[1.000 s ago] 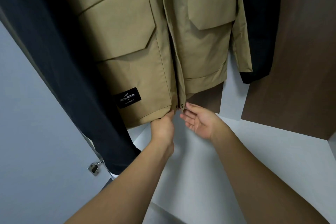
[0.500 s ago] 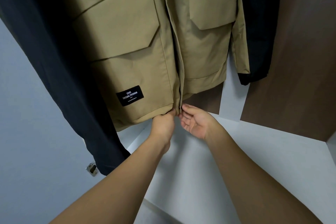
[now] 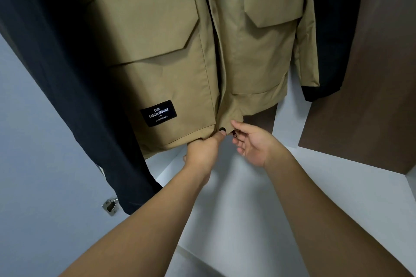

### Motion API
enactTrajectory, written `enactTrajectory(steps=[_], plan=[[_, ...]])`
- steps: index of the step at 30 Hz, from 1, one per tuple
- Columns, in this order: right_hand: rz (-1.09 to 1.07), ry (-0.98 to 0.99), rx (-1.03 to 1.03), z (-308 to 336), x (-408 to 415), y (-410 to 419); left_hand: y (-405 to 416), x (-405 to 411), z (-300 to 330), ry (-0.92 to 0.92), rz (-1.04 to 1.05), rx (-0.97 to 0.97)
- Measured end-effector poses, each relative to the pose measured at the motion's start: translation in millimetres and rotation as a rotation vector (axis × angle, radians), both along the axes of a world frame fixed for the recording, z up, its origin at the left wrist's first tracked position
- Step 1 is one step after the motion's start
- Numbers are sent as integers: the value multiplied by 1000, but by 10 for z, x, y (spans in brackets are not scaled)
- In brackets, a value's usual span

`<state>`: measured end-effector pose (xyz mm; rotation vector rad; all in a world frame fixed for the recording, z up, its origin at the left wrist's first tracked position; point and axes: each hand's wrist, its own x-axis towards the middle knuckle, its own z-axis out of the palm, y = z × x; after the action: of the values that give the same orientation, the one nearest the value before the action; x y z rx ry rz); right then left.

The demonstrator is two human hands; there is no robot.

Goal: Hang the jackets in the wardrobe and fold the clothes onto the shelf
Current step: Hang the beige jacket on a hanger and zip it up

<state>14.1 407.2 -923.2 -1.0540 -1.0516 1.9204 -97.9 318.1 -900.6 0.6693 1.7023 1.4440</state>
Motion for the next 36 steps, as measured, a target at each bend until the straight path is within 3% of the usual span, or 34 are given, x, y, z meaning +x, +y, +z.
enactTrajectory(steps=[5, 18, 25, 29, 32, 36], plan=[[-39, -109, 92, 33, -20, 25, 27, 4, -16, -59, 15, 3], [-63, -177, 89, 57, -1, 17, 117, -83, -109, -81, 20, 26], [-169, -84, -19, 68, 12, -91, -22, -17, -34, -79, -81, -69], [-330, -272, 70, 53, 95, -208, -235, 19, -144, 50, -394, -407], [-422, -404, 194, 187, 143, -311, -227, -11, -96, 166, -428, -393], [-397, -579, 393, 840, 260, -550, -163, 90, 534, 194, -514, -424]])
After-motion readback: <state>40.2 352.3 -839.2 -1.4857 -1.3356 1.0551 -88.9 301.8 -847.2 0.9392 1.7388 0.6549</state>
